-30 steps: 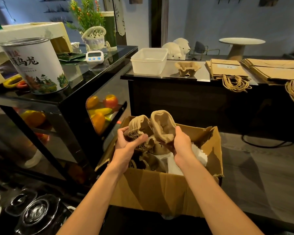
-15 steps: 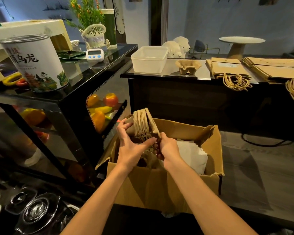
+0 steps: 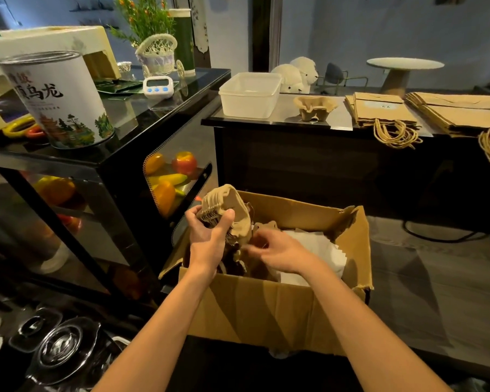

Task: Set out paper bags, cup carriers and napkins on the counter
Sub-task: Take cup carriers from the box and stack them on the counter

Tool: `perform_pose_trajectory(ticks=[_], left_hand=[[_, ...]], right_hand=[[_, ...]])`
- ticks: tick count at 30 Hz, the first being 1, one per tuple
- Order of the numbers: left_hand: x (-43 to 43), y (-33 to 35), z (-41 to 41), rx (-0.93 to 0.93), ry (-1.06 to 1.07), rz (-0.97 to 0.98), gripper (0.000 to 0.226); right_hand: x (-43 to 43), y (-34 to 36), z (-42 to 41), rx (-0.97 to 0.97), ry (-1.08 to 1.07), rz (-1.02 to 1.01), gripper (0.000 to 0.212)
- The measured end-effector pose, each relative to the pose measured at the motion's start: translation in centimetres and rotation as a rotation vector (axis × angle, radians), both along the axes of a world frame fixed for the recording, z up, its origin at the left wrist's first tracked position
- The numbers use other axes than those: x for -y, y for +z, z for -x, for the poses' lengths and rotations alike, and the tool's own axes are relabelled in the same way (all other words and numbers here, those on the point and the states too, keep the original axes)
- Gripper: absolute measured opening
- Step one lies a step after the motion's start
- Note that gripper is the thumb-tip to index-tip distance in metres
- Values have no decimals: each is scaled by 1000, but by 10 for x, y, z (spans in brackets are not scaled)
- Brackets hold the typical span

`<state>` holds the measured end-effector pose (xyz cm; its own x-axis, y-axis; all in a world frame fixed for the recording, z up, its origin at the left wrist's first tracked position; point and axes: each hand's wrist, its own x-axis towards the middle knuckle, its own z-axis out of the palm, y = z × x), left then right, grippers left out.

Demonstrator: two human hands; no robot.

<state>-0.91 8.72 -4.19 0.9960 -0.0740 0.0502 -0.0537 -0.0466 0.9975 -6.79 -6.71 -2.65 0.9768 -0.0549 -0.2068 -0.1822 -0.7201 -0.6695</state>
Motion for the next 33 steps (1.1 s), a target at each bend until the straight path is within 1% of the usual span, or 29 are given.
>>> perform_pose_trajectory(ticks=[1,2,3,5,6,8,11,13,15,16,17,19,21,23,26,28,29,30,31,32,33], left_hand=[[2,0,-1,0,0,-2,65],[3,-2,-2,0,-7,-7,67],[3,-2,-3,-4,-18,-15,70],[2,-2,-3,-28,-43,-12,68],[1,-3,-4,-35,-52,-10,66],[-2,-3,-4,-51,-61,-10,66],[-2,-1,-4,-107,-51,15,62],[2,-1,-6,-125,-54,10,60],[6,-3,-7,-134,-78,-27,73],[9,-4,-6,-140,-100,-49,82],[12,-4,-4,-140,-124,-61,85],[21,-3,3,-119,-174,-75,84],[29,-3,10,-79,-207,-101,87],[36,-2,13,-41,-204,-123,90],[40,1,17,-54,-229,-84,91],[40,4,20,-102,-325,20,104],[40,4,21,-133,-350,60,112],[40,4,21,-151,-353,86,114],[39,4,21,-150,-342,96,107],[37,5,20,-138,-318,86,97],[35,6,17,-118,-281,61,87]], right_hand=[[-2,-5,0,-101,69,38,50],[-8,-10,-1,-170,102,83,57],[-12,-17,-4,-185,104,139,53],[-15,-24,-11,-119,25,211,32],[-12,-25,-14,-64,-44,206,26],[2,-20,-12,41,-174,151,20],[30,-14,-2,130,-372,-38,24],[45,-13,4,195,-510,-282,22],[51,-8,11,283,-621,-514,19],[51,-5,15,337,-646,-582,17],[48,-2,18,392,-648,-616,16],[35,5,25,489,-602,-641,17],[22,9,27,569,-516,-651,17],[13,12,28,599,-423,-665,17],[5,11,28,564,-312,-663,20],[1,8,28,518,-242,-601,23],[0,8,28,484,-205,-592,24],[0,8,28,444,-168,-610,25],[1,8,28,408,-134,-652,27],[3,9,28,395,-120,-692,29],[6,9,27,424,-140,-698,29]])
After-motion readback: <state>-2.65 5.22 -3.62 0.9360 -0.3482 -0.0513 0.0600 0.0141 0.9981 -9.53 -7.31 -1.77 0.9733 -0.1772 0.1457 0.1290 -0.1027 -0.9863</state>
